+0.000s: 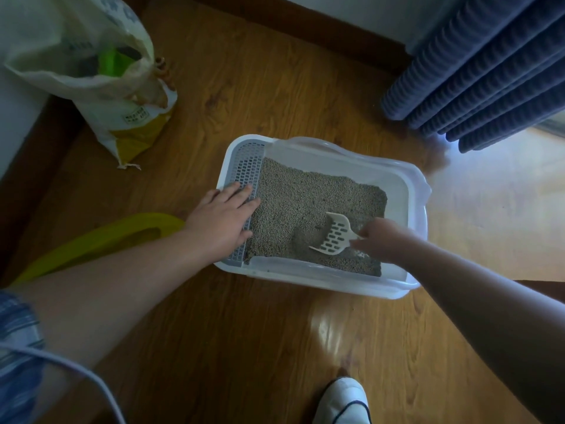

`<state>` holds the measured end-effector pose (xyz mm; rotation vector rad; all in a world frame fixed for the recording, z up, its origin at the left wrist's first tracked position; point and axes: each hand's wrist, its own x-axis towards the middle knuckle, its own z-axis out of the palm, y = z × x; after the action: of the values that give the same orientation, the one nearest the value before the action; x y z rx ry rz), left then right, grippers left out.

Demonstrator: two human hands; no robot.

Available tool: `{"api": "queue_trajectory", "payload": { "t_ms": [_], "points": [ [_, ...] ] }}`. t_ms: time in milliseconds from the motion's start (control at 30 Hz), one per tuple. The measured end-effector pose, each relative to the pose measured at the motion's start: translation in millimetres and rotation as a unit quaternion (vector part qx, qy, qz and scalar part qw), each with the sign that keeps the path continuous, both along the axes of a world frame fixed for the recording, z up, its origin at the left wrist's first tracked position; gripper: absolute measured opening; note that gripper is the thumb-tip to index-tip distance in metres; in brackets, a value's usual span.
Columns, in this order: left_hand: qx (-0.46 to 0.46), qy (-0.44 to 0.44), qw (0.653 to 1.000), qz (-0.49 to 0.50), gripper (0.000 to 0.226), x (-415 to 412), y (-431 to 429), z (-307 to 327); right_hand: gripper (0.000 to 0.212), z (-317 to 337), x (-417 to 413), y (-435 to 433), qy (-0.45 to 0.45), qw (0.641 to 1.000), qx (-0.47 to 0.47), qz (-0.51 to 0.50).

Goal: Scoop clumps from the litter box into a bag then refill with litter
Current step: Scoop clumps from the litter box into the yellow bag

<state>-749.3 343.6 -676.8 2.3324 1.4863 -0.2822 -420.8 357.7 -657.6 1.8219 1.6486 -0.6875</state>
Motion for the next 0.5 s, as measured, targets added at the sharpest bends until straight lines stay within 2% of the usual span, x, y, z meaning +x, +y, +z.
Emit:
{"api": "queue_trajectory", "payload": {
  "t_ms": [500],
  "points": [
    [0.001, -0.009, 1.0, 0.002, 0.071, -3, 1, -4, 0.036, -33, -46, -10, 0.184, 0.98, -0.004, -0.079]
  ]
}}
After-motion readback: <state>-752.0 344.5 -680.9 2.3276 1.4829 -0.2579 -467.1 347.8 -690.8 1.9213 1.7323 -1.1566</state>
